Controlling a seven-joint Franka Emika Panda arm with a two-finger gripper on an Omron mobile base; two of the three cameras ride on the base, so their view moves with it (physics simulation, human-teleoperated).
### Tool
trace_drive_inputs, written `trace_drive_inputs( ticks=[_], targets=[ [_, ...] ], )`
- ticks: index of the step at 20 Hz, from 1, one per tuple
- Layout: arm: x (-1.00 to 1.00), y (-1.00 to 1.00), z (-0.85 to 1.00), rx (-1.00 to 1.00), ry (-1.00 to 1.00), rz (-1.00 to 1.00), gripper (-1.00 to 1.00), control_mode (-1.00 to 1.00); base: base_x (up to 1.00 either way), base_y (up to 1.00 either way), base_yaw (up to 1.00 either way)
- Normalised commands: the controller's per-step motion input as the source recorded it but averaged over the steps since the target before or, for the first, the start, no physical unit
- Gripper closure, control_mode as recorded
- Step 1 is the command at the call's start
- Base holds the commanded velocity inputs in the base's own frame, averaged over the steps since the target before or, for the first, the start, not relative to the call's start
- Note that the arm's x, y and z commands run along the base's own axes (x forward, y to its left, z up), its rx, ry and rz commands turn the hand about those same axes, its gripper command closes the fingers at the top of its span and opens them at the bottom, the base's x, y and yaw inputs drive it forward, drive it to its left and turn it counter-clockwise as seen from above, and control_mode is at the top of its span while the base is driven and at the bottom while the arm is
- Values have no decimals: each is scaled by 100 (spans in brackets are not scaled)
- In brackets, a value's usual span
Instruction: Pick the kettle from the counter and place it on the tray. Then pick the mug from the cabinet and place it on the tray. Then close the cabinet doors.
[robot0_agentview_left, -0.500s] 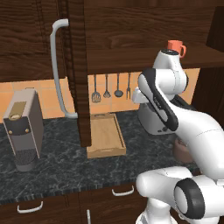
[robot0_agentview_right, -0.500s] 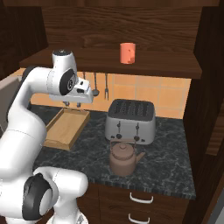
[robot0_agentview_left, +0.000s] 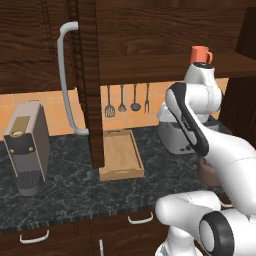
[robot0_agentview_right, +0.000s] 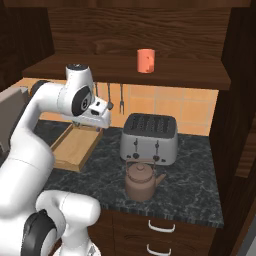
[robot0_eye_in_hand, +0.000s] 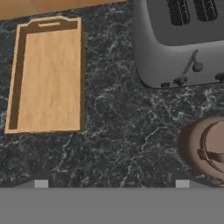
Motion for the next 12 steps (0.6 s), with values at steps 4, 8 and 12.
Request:
trace_drive_inputs(
  ticks=[4, 8, 12],
  targets=[
    [-11, -50, -46, 12, 0, -50, -100, -100, 0, 0, 0],
    [-1, -55, -31, 8, 2, -53, -100, -100, 0, 0, 0],
    [0, -64, -31, 7, 11, -44, -100, -100, 0, 0, 0]
  ],
)
